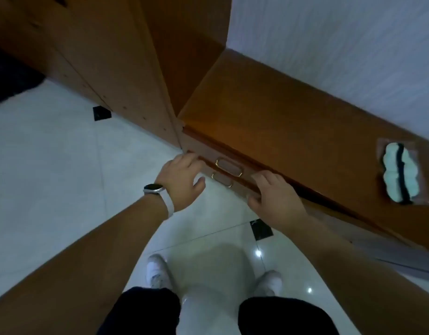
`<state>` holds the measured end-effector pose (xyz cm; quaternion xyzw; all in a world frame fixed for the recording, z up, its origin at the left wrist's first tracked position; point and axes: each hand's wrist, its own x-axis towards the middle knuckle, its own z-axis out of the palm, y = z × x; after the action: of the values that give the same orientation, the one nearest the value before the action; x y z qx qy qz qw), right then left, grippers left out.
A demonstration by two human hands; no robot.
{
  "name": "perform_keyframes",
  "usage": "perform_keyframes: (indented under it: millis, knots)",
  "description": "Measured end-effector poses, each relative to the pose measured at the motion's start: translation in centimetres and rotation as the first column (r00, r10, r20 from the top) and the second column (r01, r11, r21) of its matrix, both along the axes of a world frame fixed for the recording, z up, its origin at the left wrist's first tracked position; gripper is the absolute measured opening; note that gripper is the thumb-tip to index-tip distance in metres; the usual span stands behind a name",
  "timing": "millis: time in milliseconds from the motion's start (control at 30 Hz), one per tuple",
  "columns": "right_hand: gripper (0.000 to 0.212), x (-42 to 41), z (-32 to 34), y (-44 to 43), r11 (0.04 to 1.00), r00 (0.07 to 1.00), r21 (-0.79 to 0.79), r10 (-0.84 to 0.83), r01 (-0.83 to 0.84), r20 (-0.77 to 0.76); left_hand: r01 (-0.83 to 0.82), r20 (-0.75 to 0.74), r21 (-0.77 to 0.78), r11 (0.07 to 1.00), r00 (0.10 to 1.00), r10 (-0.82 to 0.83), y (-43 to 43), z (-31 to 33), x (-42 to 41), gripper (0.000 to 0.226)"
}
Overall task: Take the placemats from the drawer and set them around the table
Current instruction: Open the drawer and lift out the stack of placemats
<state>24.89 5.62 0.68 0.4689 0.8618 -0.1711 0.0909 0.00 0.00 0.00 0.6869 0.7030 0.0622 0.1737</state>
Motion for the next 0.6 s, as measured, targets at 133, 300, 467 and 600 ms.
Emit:
perform_keyframes:
  millis: [133, 300, 467, 600]
  knots:
    - [0.053, 0.2, -7.6, 1.3, 0.997, 0.998, 0.049, -0.063, 0.061, 0.032, 0.089, -0.025, 0.129, 0.988, 0.996, -0.087, 2.7, -7.8, -0.3, 0.043]
    - [0.055, -0.1, -14.3, 2.1, 0.936, 0.995, 0.341, -0.072, 0.09, -0.066, 0.106, -0.134, 0.295, 0.949, 0.989, -0.069, 6.1, -16.5, -0.1, 0.052]
    - [0.061, -1.2, -17.2, 2.0, 0.842, 0.989, 0.525, -0.064, 0.127, -0.136, 0.072, -0.149, 0.516, 0.854, 0.989, 0.007, 7.6, -20.8, -0.3, 0.06]
    - [0.065, -1.7, -19.1, 2.0, 0.774, 0.983, 0.608, -0.114, 0.179, -0.145, 0.112, -0.193, 0.589, 0.8, 0.981, 0.005, 8.1, -21.9, -0.8, 0.066]
